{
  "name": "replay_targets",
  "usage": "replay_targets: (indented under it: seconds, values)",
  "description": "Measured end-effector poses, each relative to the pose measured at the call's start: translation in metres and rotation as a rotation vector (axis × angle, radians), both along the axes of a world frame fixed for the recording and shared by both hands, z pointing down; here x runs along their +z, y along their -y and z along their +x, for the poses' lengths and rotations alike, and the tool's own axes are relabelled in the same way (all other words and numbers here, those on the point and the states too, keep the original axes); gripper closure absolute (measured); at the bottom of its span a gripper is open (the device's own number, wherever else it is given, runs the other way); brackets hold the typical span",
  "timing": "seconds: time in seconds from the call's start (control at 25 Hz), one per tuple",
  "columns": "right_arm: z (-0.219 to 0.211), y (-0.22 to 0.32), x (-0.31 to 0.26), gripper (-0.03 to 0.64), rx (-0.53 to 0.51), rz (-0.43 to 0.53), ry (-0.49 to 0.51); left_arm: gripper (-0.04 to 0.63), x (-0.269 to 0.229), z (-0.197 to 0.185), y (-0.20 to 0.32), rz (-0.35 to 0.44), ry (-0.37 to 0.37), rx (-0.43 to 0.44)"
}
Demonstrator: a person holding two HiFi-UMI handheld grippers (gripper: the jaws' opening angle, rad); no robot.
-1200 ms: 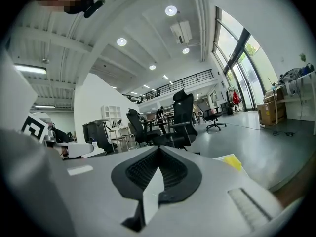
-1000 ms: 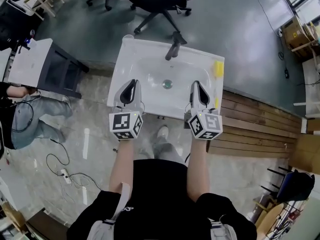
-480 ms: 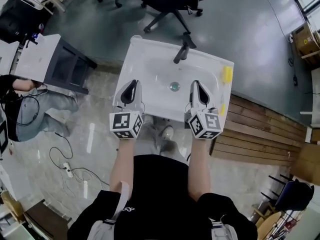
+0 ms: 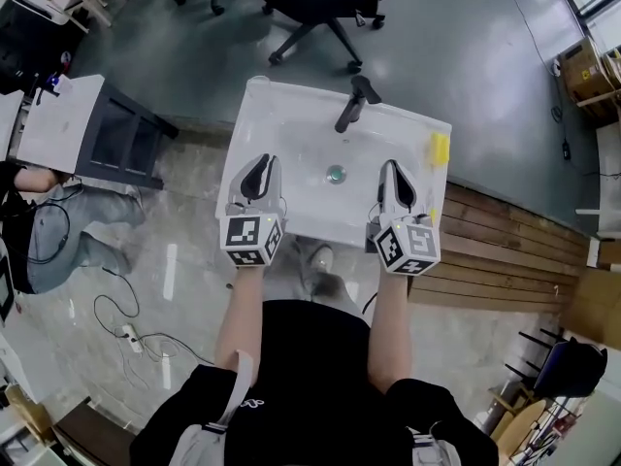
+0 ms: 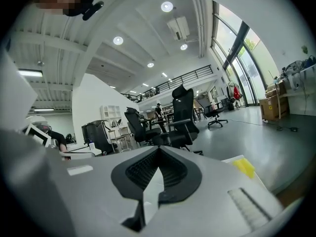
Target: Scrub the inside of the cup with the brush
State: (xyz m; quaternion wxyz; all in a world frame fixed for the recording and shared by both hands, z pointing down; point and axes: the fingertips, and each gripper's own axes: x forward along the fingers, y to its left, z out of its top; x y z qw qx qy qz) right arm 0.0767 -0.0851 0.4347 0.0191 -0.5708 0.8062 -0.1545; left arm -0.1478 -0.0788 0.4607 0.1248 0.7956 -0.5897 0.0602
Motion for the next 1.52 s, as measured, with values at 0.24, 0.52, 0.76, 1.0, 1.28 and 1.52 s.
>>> replay_targets:
  seconds: [0.24,0.52,0.76,1.0,1.28,1.52]
  values:
    - [-0.018,0.012,0.006,0.618,-0.017,-0.017,-0.015,0.56,0.015,-0.01,0.015,-0.026,0.0,0.005]
    - [-0.038,0.029,0.015,0.618,-0.023,-0.044,-0.037,0.535,0.03,-0.023,0.034,-0.056,-0.005,0.026]
    - [-0.048,0.04,0.021,0.618,-0.023,-0.062,-0.053,0.484,0.041,-0.03,0.049,-0.069,-0.019,0.043]
    - [-0.055,0.05,0.026,0.618,-0.021,-0.076,-0.069,0.403,0.053,-0.038,0.063,-0.084,-0.02,0.044]
    - [-0.064,0.06,0.031,0.618,-0.02,-0.09,-0.089,0.339,0.067,-0.045,0.079,-0.085,-0.032,0.067]
    - [-0.066,0.066,0.035,0.617,-0.014,-0.104,-0.114,0.318,0.074,-0.053,0.096,-0.048,-0.004,0.071]
